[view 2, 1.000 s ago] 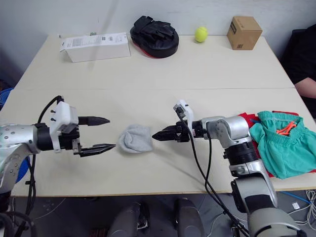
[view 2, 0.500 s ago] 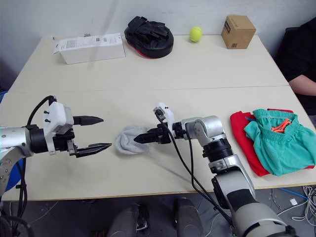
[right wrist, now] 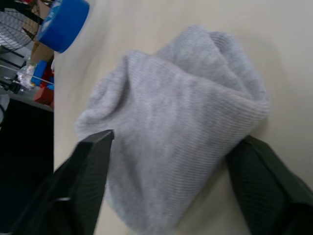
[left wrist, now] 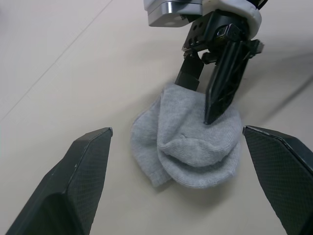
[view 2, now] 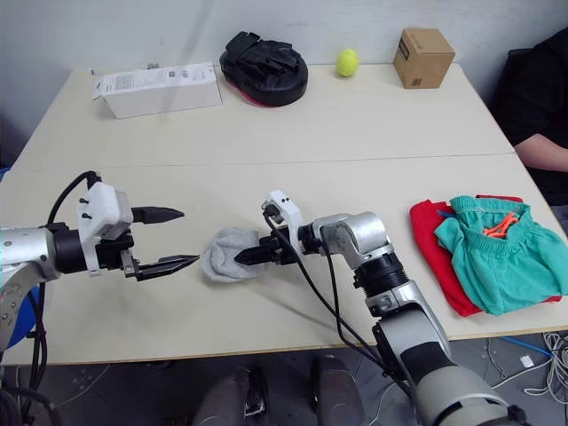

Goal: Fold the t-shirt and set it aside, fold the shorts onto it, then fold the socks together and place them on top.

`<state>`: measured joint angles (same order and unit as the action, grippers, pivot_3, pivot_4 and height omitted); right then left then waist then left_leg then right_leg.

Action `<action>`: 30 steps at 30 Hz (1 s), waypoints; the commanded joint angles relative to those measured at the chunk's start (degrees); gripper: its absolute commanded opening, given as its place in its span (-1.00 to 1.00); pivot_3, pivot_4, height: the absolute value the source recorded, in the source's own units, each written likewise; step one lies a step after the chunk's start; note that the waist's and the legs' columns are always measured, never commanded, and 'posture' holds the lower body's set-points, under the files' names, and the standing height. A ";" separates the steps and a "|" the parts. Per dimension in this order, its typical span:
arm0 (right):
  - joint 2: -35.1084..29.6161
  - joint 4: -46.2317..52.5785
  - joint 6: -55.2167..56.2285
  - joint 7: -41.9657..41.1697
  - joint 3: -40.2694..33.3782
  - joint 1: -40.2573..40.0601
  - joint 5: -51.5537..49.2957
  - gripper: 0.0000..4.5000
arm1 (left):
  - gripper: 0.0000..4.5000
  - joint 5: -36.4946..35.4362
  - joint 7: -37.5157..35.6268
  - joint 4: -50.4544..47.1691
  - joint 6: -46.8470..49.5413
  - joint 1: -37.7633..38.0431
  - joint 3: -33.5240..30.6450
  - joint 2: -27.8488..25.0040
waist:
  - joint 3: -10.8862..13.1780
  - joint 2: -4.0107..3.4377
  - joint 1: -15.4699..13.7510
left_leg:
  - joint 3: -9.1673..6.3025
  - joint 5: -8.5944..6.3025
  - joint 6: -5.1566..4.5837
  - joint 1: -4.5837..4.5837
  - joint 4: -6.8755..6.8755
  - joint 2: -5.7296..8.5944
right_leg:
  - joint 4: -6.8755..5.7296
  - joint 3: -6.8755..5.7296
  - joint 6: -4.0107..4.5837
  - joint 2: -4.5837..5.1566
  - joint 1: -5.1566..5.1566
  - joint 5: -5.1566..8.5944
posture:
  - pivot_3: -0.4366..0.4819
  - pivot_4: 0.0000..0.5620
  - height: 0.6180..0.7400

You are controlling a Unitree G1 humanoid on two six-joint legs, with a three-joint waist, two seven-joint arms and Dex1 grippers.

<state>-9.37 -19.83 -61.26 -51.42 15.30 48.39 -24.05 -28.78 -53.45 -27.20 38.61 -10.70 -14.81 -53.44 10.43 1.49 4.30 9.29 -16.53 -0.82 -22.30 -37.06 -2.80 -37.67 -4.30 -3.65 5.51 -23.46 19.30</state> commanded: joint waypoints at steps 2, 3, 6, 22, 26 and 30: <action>0.71 -1.32 -2.63 -0.11 4.05 -3.83 0.95 -0.34 | 1.00 -0.31 -0.17 -1.16 -1.31 -0.34 -0.54 -0.92 | 0.00 0.00 0.33 | 0.00 -0.01 0.01 0.00 0.02 0.00 | -0.01 0.00 0.02 -0.01 -0.01 0.01 | -0.05 -0.47 1.00; 0.66 -1.02 -2.70 -0.17 3.98 -3.98 0.91 -0.53 | 1.00 -0.32 -0.13 -1.22 -1.36 -0.28 -0.53 -0.90 | 0.00 0.01 0.41 | 0.00 -0.01 0.01 -0.01 0.03 0.00 | 0.00 0.00 0.02 -0.01 -0.02 0.01 | -0.05 -0.47 1.00; 0.52 -0.32 -2.97 -0.33 3.27 -3.96 0.60 -0.93 | 1.00 -0.33 -0.04 -1.13 -1.50 -0.48 -0.27 -0.80 | -0.15 0.25 0.57 | 0.00 -0.01 0.02 0.02 -0.01 -0.03 | 0.00 0.00 0.02 -0.03 0.02 0.01 | -0.05 -0.47 1.00; -5.92 17.52 -23.24 2.41 -18.42 -4.10 -14.49 -0.99 | 1.00 -5.63 1.53 -3.21 0.63 -6.73 4.74 3.71 | -0.01 0.04 -1.30 | -0.12 -0.04 -0.06 -0.33 -0.08 0.04 | 0.06 -0.07 0.02 0.02 -0.13 0.01 | -0.05 -0.47 1.00; -9.48 22.90 -28.81 5.05 -27.64 -5.42 -17.99 -0.99 | 1.00 -8.53 2.50 -2.39 3.01 -9.97 5.43 5.75 | 0.00 0.02 -1.72 | -0.15 -0.02 -0.10 -0.38 -0.11 0.05 | 0.16 -0.10 -0.02 0.02 -0.14 -0.01 | -0.05 -0.47 1.00; -13.70 24.16 -31.24 8.88 -38.32 -6.13 -21.69 -0.99 | 1.00 -9.37 2.55 -2.73 3.29 -12.30 7.59 7.17 | 0.01 -0.01 -2.05 | -0.14 0.00 -0.09 -0.38 -0.10 0.04 | 0.17 -0.11 -0.02 -0.01 -0.15 -0.01 | -0.05 -0.47 1.00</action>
<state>-21.18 2.22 -91.75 -44.15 -17.70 42.26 -42.64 -37.00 -50.98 -28.70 42.26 -21.89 -7.60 -46.61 10.44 1.48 2.25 9.16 -16.53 -0.91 -22.68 -37.16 -2.75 -37.50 -4.41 -3.67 5.49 -23.61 19.29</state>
